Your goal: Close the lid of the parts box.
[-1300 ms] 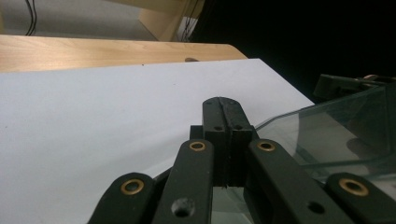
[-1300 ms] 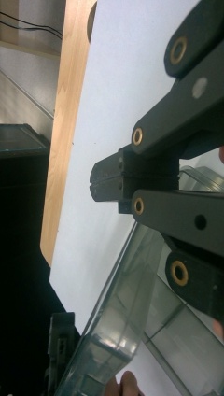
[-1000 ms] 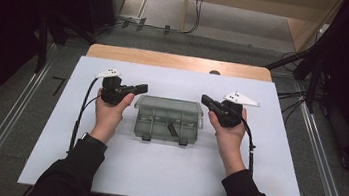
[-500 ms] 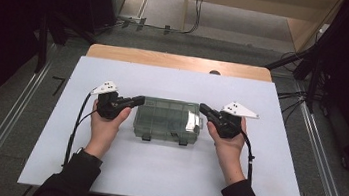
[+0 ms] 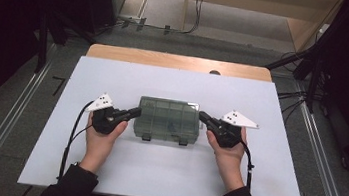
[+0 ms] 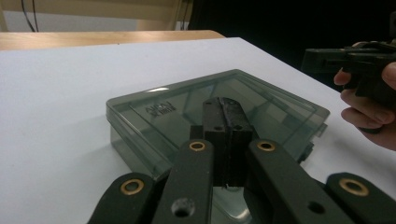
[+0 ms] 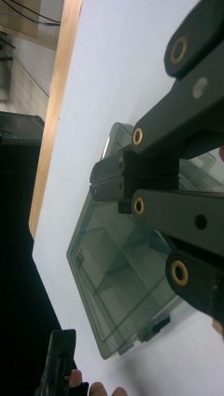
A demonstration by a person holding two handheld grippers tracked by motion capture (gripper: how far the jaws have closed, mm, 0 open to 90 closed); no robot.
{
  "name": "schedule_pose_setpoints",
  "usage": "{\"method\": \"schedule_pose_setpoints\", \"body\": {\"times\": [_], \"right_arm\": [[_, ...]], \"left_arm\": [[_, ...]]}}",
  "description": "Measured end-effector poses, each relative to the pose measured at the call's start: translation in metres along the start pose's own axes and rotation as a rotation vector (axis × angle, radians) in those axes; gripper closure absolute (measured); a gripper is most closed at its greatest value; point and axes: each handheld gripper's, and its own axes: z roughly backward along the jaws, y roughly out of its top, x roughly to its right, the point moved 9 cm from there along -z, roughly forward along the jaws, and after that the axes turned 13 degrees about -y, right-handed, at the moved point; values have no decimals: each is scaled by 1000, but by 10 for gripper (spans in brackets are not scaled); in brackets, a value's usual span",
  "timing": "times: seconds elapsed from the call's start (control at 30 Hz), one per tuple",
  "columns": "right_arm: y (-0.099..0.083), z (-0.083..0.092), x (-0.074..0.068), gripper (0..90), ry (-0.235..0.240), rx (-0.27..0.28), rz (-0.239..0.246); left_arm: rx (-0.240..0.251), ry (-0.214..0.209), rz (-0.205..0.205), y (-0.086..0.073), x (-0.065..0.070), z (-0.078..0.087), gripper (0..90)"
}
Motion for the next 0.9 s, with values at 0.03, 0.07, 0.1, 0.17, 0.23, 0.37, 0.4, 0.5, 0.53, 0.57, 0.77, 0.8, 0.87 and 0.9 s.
{"method": "schedule_pose_setpoints", "body": {"times": [0.03,0.07,0.1,0.17,0.23,0.37,0.4,0.5,0.53,0.57,0.77,0.8,0.87,0.9], "right_arm": [[-1,1,-1,875,2,-1,-1],[-3,3,-3,875,4,-4,0],[-4,4,-4,875,6,-5,-3],[-6,8,-7,875,2,-4,5],[-7,11,-10,875,2,-4,11],[-10,14,-11,875,-4,-2,14],[-11,14,-11,875,-5,-5,12],[-14,15,-12,875,-4,-10,11],[-14,16,-13,874,0,-13,3],[-15,16,-13,875,3,-12,-1],[-16,18,-17,875,6,-11,10],[-16,18,-17,874,4,-13,13],[-18,19,-18,875,4,-17,8],[-19,19,-18,875,5,-19,10]], "left_arm": [[0,5,-6,-1,1,1,900],[-4,7,-6,-3,3,2,900],[-4,5,-4,-5,3,3,900],[-5,10,-2,-8,4,6,900],[0,7,4,-10,6,8,900],[3,5,4,-11,10,12,900],[1,4,5,-12,11,12,900],[4,7,7,-14,11,13,900],[7,9,13,-14,11,14,900],[4,9,11,-15,10,14,900],[-16,6,10,-21,12,11,900],[-18,3,9,-22,13,10,900],[-22,3,11,-23,13,10,900],[-24,4,11,-23,13,10,900]]}}
